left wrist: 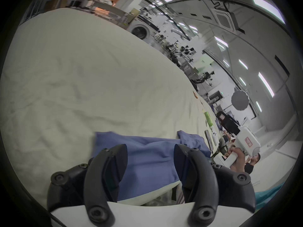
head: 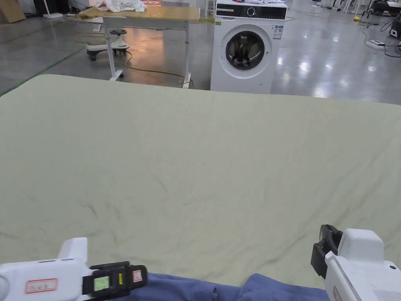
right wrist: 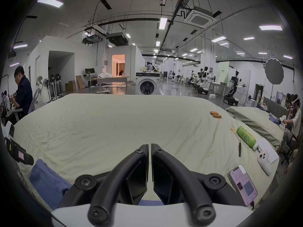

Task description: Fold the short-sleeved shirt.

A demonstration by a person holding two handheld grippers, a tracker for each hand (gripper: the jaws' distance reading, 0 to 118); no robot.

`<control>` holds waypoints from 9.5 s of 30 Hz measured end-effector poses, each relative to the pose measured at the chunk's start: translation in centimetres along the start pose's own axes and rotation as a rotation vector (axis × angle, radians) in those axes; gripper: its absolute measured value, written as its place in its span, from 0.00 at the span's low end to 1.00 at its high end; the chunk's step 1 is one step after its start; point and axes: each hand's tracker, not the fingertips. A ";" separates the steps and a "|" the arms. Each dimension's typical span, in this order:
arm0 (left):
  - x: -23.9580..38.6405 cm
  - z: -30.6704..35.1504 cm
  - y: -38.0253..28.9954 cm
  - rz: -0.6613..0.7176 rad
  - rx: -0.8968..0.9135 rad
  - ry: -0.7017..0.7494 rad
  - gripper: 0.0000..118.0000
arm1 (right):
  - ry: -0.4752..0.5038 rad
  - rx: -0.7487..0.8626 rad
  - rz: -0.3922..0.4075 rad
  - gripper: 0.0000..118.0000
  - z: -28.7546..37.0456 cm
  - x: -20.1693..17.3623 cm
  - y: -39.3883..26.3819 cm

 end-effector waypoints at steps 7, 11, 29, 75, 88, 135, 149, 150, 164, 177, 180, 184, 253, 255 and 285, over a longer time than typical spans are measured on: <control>-6.9 0.0 -1.2 0.133 -0.035 -0.095 0.57 | 0.004 0.034 -0.018 0.02 0.2 -0.3 0.5; -9.0 -1.9 -2.3 0.228 -0.083 -0.175 0.55 | 0.015 0.041 -0.017 0.02 0.3 -0.2 0.5; -5.2 -1.2 -1.8 0.194 -0.019 -0.294 0.09 | 0.011 0.155 -0.026 0.02 1.3 -0.1 1.1; 20.6 -11.1 -2.2 -0.396 -0.273 0.273 0.09 | -0.003 0.209 0.004 0.02 1.8 0.3 0.6; 18.2 -13.8 -3.2 -0.207 -0.271 0.072 0.54 | -0.011 0.186 0.009 0.02 2.1 0.8 0.4; 13.7 0.1 -1.9 -0.577 0.849 0.684 0.00 | -0.021 0.252 -0.052 0.02 1.5 -3.0 3.9; 7.6 0.7 -5.7 -0.489 0.610 0.670 0.00 | 0.237 -0.077 0.073 0.02 5.2 -10.5 -6.5; 7.2 0.8 -6.0 -0.478 0.595 0.666 0.00 | 0.235 -0.088 0.070 0.02 5.1 -10.9 -7.2; 0.9 0.4 -5.0 -0.110 0.166 0.139 0.01 | 0.243 -0.215 0.079 0.02 2.2 -11.7 -12.2; -4.9 -7.6 -2.5 0.193 -0.175 -0.332 0.71 | 0.263 -0.224 0.081 0.02 2.0 -11.3 -12.2; -4.7 -9.4 -2.4 0.193 -0.182 -0.363 0.69 | 0.263 -0.226 0.079 0.02 2.0 -11.3 -12.2; -3.8 -10.9 -2.7 0.195 -0.199 -0.354 0.40 | 0.263 -0.229 0.075 0.02 1.9 -11.3 -12.1; -9.3 20.0 10.7 -0.225 0.225 0.959 0.53 | 0.005 0.087 -0.035 0.02 -4.1 0.0 3.8; -8.4 18.9 9.6 -0.256 0.290 0.948 0.47 | 0.009 0.086 -0.037 0.02 -4.1 -0.2 3.8; 12.2 -2.7 1.7 -0.593 0.757 0.651 0.00 | 0.018 0.154 -0.022 0.02 -2.7 -2.6 4.7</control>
